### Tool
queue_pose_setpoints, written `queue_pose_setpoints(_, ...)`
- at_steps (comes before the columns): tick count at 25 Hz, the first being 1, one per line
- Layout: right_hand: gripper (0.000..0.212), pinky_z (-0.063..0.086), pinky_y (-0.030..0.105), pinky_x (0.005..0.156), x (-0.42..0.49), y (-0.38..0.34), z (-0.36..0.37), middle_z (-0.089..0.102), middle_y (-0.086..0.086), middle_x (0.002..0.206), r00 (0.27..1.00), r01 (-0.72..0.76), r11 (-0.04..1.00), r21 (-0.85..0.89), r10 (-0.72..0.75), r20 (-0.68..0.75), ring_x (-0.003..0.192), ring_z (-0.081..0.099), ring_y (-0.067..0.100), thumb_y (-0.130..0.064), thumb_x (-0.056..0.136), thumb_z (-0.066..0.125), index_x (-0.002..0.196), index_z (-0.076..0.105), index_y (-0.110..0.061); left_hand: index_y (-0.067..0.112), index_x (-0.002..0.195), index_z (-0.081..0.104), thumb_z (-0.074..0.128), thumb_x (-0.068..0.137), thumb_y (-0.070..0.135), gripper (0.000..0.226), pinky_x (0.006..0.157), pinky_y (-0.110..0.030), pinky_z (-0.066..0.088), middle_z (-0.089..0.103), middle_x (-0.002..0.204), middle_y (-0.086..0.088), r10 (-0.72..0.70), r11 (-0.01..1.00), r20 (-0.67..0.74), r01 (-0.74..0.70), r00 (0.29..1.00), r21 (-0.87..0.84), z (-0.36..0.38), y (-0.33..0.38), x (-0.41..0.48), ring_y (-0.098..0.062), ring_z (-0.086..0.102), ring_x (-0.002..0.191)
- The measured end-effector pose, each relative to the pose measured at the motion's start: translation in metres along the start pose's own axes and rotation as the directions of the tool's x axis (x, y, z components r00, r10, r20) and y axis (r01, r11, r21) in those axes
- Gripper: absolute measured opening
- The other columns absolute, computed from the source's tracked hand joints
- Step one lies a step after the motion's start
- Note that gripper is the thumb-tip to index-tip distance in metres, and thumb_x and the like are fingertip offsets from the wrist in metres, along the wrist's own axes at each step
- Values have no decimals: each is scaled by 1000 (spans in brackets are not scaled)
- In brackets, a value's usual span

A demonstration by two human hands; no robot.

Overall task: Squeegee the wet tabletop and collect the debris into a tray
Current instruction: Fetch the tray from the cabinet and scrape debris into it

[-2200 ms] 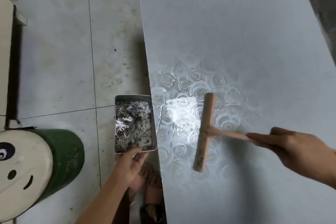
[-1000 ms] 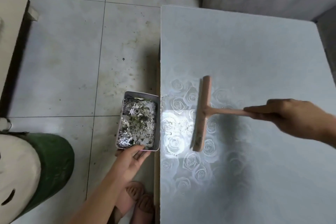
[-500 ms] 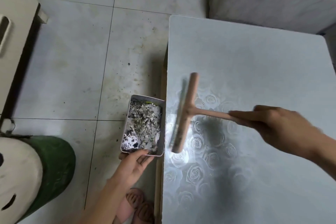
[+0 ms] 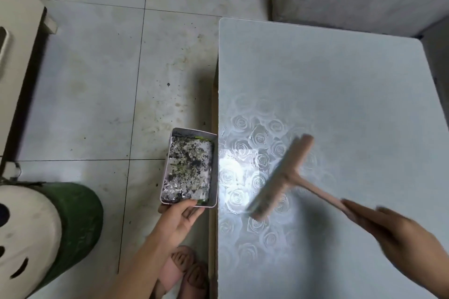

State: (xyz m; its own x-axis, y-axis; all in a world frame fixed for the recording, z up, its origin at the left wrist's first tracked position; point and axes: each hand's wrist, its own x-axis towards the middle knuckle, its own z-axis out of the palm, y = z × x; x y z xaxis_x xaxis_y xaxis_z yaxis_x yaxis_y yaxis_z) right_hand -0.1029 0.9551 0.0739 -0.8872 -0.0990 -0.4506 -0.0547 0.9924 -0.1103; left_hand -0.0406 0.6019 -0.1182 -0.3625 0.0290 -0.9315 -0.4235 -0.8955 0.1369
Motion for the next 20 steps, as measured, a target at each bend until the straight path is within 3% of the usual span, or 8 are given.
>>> queue_pose_setpoints(2, 80, 50, 25, 72, -32, 37, 9, 62, -13, 79, 993, -116, 993, -23, 116, -23, 75, 61, 6, -14, 88, 60, 114, 28, -82, 4, 85, 58, 49, 82, -18, 24, 59, -41, 60, 72, 73, -14, -17, 1000, -3, 17, 1000, -7, -2, -3, -2, -29, 66, 84)
queue_pose_setpoints(4, 77, 48, 22, 62, -37, 46, 17, 56, -11, 70, 991, -125, 990, -68, 122, -48, 63, 57, 6, -18, 86, 61, 112, 28, -83, 4, 83, 58, 49, 82, -18, 23, 59, -41, 60, 71, 73, -15, -17, 1000, -1, 17, 1000, -11, -1, -4, -2, -29, 63, 87)
queue_pose_setpoints(7, 58, 44, 27, 49, 2, 4, 17, 46, -8, 69, 998, 61, 988, -141, -58, 27, 60, 57, 12, -25, 91, 55, 126, 36, -68, 4, 81, 57, 48, 83, -18, 24, 60, -42, 60, 70, 70, -14, 9, 1000, -17, -9, 1000, -3, -2, -5, 2, -28, 63, 88)
queue_pose_setpoints(13, 47, 33, 27, 60, 78, -80, 10, 43, -10, 85, 942, 334, 925, -180, -327, 68, 86, 59, 19, -33, 99, 35, 138, 27, -58, 2, 78, 53, 45, 86, -16, 22, 61, -41, 60, 67, 67, -16, 19, 1000, -19, -20, 1000, -24, 0, -10, 2, -28, 61, 87)
queue_pose_setpoints(16, 51, 35, 31, 61, 60, -104, 10, 50, -6, 90, 913, 407, 899, -162, -400, 72, 82, 60, 23, -30, 97, 39, 139, 27, -56, -5, 73, 61, 44, 89, -12, 25, 55, -32, 60, 70, 68, -15, 0, 1000, -21, 0, 1000, 25, 2, -11, 0, -24, 62, 84)
queue_pose_setpoints(18, 59, 40, 32, 56, 31, -92, 6, 47, -8, 81, 939, 341, 939, -48, -339, 57, 72, 59, 22, -24, 93, 45, 136, 24, -59, -3, 65, 67, 44, 88, -12, 34, 51, -30, 58, 69, 68, -14, 12, 999, -7, -12, 1000, 47, 1, -10, 0, -22, 66, 73)
queue_pose_setpoints(20, 55, 47, 32, 58, 2, -54, -4, 48, -9, 75, 980, 194, 978, 72, -196, 20, 66, 56, 14, -33, 94, 46, 128, 22, -71, 0, 75, 64, 45, 85, -16, 27, 55, -36, 60, 70, 71, -14, 33, 999, 14, -34, 999, 10, 0, -7, 0, -24, 68, 74)
